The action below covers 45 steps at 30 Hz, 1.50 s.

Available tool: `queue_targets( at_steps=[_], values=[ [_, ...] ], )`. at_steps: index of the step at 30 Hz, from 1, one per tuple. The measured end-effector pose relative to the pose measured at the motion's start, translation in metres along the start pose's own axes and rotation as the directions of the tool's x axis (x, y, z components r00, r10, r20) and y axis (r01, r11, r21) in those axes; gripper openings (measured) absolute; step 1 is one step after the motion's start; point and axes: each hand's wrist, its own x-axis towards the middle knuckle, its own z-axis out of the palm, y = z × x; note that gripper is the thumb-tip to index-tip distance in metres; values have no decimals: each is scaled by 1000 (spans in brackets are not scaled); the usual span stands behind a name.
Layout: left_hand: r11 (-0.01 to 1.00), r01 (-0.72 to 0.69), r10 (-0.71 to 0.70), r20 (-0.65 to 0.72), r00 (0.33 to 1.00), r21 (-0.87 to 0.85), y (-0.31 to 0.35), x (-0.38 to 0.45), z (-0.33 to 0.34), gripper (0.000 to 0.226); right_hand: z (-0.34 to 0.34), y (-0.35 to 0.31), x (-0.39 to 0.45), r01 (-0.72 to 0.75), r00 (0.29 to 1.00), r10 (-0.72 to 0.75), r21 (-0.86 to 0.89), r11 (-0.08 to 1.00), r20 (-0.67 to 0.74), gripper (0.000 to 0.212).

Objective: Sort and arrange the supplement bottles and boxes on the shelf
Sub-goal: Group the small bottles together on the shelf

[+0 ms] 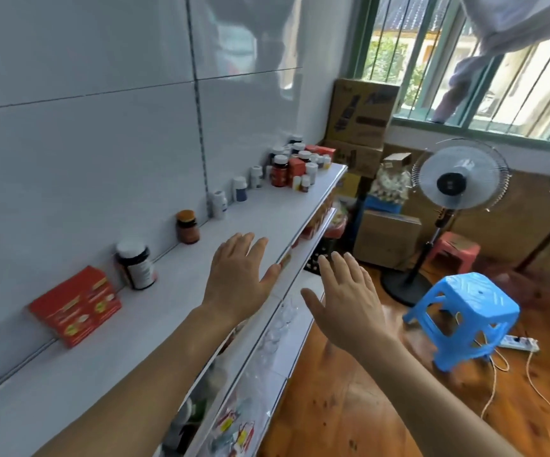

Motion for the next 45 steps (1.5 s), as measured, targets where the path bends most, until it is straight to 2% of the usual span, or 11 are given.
queue_targets(
  at_steps=[9, 16, 33, 39, 45],
  values=[
    [999, 15, -15, 23, 1000, -33, 58, 159, 97, 56, 30, 135, 137, 11, 1000, -11, 46, 999, 7, 72],
    [989, 132, -132, 1, 991, -64, 80, 257, 140, 54, 35, 212, 250, 107, 994, -107, 38, 994, -15, 70],
    [941, 323, -325, -9, 946, -98, 25, 457, 244, 44, 109, 235, 516, 421, 906, -423, 64, 905, 17, 61],
    [915, 401, -401, 17, 916, -42, 7, 490, 270, 45, 135, 239, 575, 538, 840, -541, 71, 840, 34, 55],
    [858, 511, -510, 39, 860, -47, 13, 505, 293, 42, 163, 251, 623, 683, 727, -685, 146, 715, -47, 44]
  ],
)
